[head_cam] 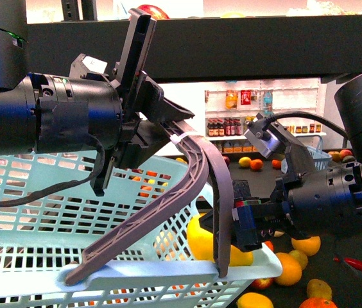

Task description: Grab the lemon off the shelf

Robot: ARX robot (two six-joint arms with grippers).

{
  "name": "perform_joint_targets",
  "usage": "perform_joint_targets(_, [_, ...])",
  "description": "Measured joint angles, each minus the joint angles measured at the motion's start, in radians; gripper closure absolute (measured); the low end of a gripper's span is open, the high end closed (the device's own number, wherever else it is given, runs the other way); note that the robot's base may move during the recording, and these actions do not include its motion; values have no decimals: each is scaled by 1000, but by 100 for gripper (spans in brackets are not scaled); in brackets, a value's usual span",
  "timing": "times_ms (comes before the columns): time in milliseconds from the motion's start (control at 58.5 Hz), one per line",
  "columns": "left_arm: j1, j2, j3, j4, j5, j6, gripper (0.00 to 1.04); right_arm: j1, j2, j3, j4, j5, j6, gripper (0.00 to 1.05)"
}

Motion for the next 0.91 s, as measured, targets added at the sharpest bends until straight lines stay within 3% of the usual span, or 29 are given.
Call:
perform_joint_targets(171, [0, 2, 0, -2, -1, -3, 94, -53, 0, 48, 52, 2, 58, 7])
perform_joint_targets(462, [0, 2, 0, -2, -4, 0, 94, -271, 85, 222, 107, 25, 65, 7])
perform_joint_targets(633, [0, 2, 0, -2, 2, -6, 94, -364, 267, 253, 116, -14, -63, 7])
perform_joint_targets(787, [0, 2, 0, -2, 0, -4, 94, -382, 432, 243, 135, -35, -210, 7])
perform_joint_targets(906, [0, 2, 0, -2, -1, -3, 94, -360, 567, 223, 119, -67, -488, 7])
